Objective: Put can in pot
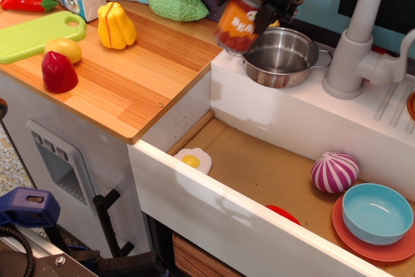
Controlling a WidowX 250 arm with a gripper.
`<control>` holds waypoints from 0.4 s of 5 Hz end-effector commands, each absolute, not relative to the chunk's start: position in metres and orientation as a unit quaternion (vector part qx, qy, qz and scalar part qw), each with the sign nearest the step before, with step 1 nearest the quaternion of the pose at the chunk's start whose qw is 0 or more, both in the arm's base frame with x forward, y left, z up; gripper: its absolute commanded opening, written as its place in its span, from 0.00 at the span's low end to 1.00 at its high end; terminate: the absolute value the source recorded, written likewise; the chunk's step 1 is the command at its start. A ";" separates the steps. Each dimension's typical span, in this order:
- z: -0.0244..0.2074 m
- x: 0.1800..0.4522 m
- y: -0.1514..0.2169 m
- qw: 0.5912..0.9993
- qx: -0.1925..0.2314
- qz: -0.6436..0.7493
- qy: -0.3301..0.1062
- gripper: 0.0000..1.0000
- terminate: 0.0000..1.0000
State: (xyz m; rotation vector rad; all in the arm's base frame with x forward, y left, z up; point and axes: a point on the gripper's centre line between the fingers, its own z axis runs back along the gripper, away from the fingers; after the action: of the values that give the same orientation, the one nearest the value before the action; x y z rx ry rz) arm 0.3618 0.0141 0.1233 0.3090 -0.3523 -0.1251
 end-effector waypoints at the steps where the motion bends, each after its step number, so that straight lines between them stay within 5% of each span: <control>1: 0.138 0.401 0.012 0.953 0.140 -0.073 -0.257 0.00 0.00; 2: 0.127 0.411 0.010 0.947 0.142 -0.088 -0.274 0.00 0.00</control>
State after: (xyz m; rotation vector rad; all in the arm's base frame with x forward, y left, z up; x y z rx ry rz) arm 0.4084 0.0064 0.1077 0.2613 -0.5188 -0.2088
